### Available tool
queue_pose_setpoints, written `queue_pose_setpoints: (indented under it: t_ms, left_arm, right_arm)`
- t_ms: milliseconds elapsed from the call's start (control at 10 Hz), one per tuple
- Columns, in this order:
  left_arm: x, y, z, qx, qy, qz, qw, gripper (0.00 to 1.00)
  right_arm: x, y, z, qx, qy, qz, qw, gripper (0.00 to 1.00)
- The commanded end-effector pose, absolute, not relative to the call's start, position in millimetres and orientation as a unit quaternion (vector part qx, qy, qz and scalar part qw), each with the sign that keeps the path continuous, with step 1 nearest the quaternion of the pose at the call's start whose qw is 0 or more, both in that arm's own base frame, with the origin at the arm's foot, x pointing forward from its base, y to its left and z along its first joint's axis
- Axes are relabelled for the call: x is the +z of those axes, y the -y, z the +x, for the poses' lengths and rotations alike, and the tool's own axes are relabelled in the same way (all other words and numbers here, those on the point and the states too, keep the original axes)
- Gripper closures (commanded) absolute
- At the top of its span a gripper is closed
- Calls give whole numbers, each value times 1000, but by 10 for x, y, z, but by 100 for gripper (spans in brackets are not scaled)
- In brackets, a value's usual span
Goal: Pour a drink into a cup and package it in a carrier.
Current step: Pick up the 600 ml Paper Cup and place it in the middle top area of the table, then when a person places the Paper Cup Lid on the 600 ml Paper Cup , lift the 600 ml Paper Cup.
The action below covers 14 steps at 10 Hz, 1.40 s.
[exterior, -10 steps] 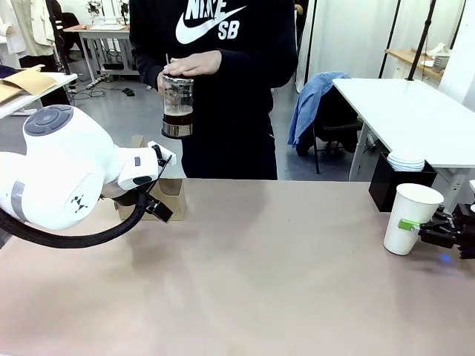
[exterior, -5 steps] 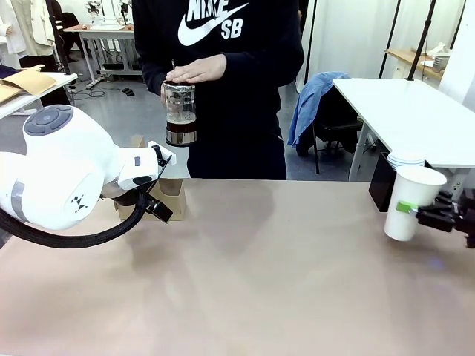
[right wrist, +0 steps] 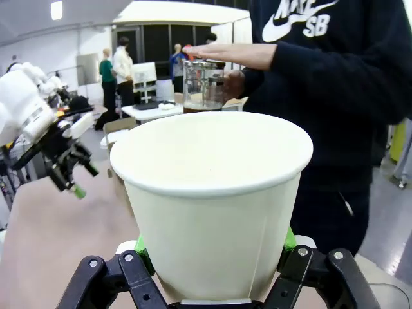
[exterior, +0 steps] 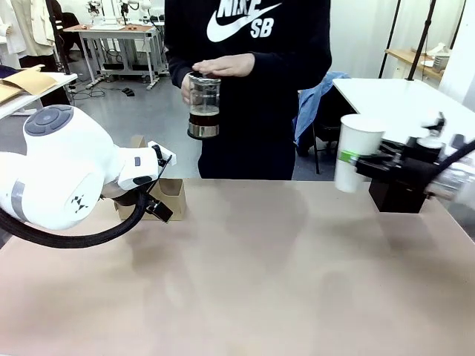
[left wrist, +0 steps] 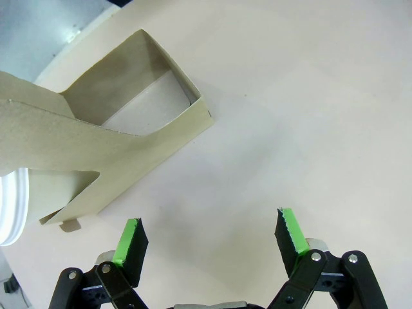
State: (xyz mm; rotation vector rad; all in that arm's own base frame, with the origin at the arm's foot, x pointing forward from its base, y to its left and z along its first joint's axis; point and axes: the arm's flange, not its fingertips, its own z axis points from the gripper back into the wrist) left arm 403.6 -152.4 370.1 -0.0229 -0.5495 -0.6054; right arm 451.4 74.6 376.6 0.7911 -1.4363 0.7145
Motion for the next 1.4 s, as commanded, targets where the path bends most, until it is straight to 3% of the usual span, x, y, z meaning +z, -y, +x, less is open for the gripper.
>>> queue_pose_setpoints:
  t_ms: [0,400,700,800,1300]
  left_arm:
    - [3703,1520,4036,-294,267,-12,918,0]
    - [3703,1520,4036,-294,267,-12,918,0]
    - [3703,1520,4036,-294,267,-12,918,0]
    - [3703,1520,4036,-294,267,-12,918,0]
    - [3703,1520,4036,-294,267,-12,918,0]
  right_arm:
    - [3518,-1066,4984,304,645,309,630,20]
    - [3067,-1484,5555,298,648,303,632,20]
    - [2934,-1445,5571,333,614,368,614,20]
    - [2909,-1448,5593,297,629,333,636,20]
    - [2909,-1448,5593,297,629,333,636,20]
